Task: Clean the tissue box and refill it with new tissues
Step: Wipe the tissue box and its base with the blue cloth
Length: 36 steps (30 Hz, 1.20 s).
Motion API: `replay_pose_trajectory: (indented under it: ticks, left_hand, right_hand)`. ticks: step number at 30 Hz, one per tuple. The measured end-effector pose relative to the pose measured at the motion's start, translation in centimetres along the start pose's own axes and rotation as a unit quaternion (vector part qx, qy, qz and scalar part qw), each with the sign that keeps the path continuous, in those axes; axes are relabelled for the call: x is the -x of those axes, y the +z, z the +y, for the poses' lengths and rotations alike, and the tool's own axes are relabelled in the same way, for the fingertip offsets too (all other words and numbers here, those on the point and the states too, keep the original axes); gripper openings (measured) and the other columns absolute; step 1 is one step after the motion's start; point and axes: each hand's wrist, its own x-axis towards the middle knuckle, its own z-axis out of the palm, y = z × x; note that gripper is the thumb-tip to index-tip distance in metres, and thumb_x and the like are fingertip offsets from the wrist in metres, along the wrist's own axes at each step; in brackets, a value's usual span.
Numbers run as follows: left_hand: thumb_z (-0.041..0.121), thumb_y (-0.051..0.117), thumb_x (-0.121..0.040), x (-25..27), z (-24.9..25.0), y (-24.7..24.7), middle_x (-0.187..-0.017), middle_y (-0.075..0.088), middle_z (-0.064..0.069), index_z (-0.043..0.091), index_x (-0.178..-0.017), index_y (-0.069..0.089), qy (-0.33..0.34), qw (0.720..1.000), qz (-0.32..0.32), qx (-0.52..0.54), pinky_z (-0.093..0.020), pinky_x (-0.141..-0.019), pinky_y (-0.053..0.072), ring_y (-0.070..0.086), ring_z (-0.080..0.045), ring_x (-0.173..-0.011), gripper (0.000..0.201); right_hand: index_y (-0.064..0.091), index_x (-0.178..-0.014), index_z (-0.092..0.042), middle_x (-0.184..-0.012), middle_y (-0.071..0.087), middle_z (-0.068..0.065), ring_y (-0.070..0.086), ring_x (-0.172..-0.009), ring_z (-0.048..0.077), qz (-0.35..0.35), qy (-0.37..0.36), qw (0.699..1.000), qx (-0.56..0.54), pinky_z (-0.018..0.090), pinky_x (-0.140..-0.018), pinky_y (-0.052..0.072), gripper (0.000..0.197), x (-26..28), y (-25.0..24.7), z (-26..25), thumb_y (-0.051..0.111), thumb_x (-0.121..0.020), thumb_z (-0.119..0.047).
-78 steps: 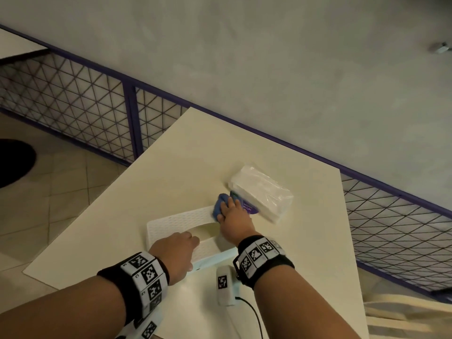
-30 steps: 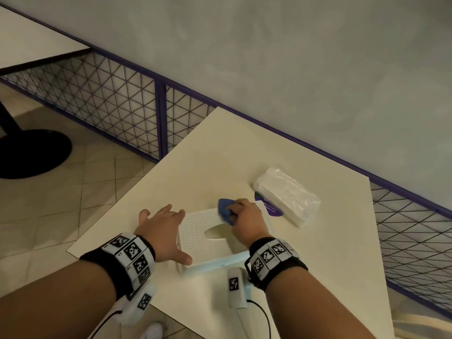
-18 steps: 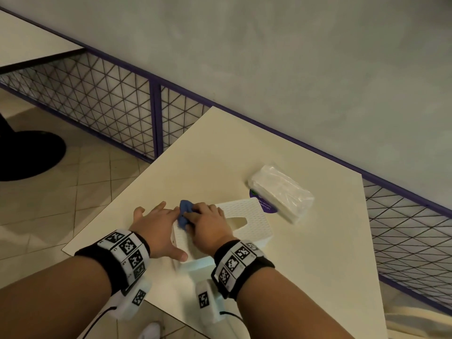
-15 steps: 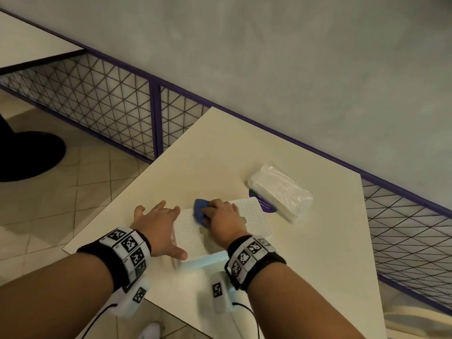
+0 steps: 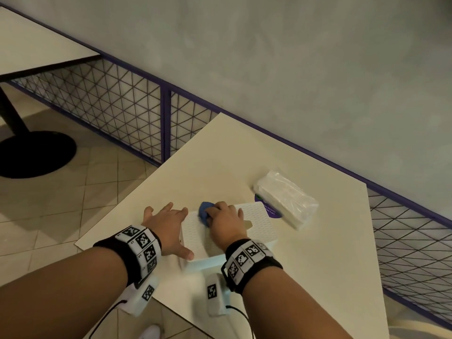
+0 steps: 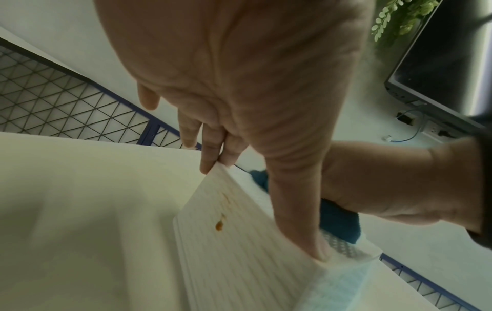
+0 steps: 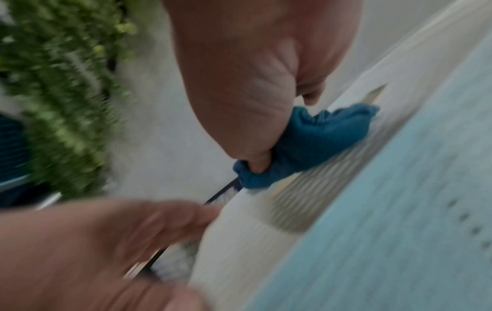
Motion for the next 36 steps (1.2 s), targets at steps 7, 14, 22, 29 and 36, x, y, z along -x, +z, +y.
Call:
replay_pose_trajectory:
  ticks: [7,14,22,29,36]
  left_hand:
    - [0.08,0.066,-0.05,0.1,-0.4,0.1,-0.159,0.018,0.008,0.021,-0.151,0.003,0.01,1.0,-0.011,-0.003,-0.055,-0.112,0.005,-0.001,-0.016,-0.148,0.133]
    - [0.084,0.063,-0.04,0.2,-0.3,0.7,-0.156,0.022,0.011,0.021,-0.15,0.01,0.022,0.999,0.022,-0.024,-0.055,-0.111,0.008,0.001,-0.015,-0.147,0.138]
    - [0.084,0.063,-0.042,0.3,-0.2,0.5,-0.156,0.023,0.008,0.021,-0.151,0.006,0.013,0.999,0.013,-0.033,-0.055,-0.111,0.008,0.001,-0.016,-0.148,0.138]
    - [0.085,0.062,-0.04,0.1,-0.1,0.3,-0.155,0.025,0.008,0.02,-0.15,0.007,0.012,0.999,0.007,-0.051,-0.055,-0.111,0.007,0.002,-0.017,-0.148,0.139]
    - [0.086,0.062,-0.043,0.1,1.0,-0.3,-0.159,0.012,0.007,0.02,-0.151,0.005,-0.023,0.998,-0.032,-0.058,-0.058,-0.112,0.006,-0.004,-0.024,-0.147,0.138]
  right_hand:
    - [0.05,-0.127,-0.019,-0.134,0.039,0.009,0.037,-0.118,0.033,-0.017,0.078,0.997,-0.007,0.046,-0.103,0.034,0.036,-0.1,-0.7,0.7,0.042,-0.092,-0.016]
    - [0.043,-0.137,-0.033,-0.138,0.037,0.007,0.034,-0.121,0.035,-0.066,-0.104,0.99,0.063,0.055,-0.111,0.017,0.05,2.8,0.8,-2.5,0.055,-0.089,-0.031]
    - [0.065,-0.118,-0.034,-0.126,0.048,-0.002,0.038,-0.115,0.027,-0.122,-0.161,0.979,0.0,0.054,-0.11,0.015,0.034,4.0,-0.5,0.3,0.061,-0.087,-0.021]
    - [0.063,-0.12,-0.036,-0.129,0.047,-0.003,0.036,-0.118,0.027,-0.127,-0.17,0.977,0.011,0.058,-0.113,0.001,0.033,5.0,-0.5,0.3,0.058,-0.09,-0.022]
    - [0.063,-0.12,-0.033,-0.131,0.048,-0.004,0.036,-0.122,0.026,-0.119,-0.145,0.982,0.015,0.058,-0.112,-0.001,0.04,5.1,-1.0,1.2,0.058,-0.086,-0.012]
